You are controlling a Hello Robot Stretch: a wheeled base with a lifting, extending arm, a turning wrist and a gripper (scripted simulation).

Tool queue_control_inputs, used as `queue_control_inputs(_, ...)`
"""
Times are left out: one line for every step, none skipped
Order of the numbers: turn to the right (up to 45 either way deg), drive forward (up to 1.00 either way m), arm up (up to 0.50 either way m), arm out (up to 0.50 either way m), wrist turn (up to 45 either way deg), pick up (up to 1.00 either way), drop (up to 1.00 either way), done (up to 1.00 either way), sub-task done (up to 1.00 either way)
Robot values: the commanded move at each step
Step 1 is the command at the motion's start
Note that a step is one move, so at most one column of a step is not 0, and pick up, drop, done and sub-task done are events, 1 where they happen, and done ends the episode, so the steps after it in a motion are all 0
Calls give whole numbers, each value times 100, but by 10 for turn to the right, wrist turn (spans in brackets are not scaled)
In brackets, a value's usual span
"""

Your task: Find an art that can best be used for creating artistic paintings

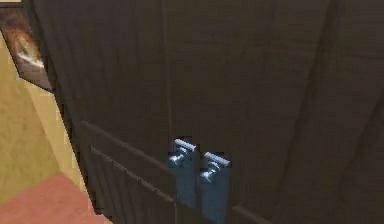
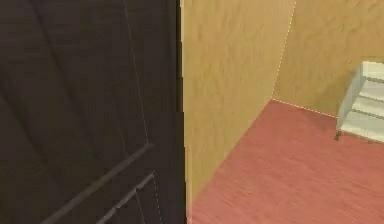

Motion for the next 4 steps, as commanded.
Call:
queue_control_inputs(-450,0,0,0,0,0,0,0,0)
queue_control_inputs(-150,0,0,0,0,0,0,0,0)
queue_control_inputs(0,90,0,0,0,0,0,0,0)
queue_control_inputs(450,0,0,0,0,0,0,0,0)
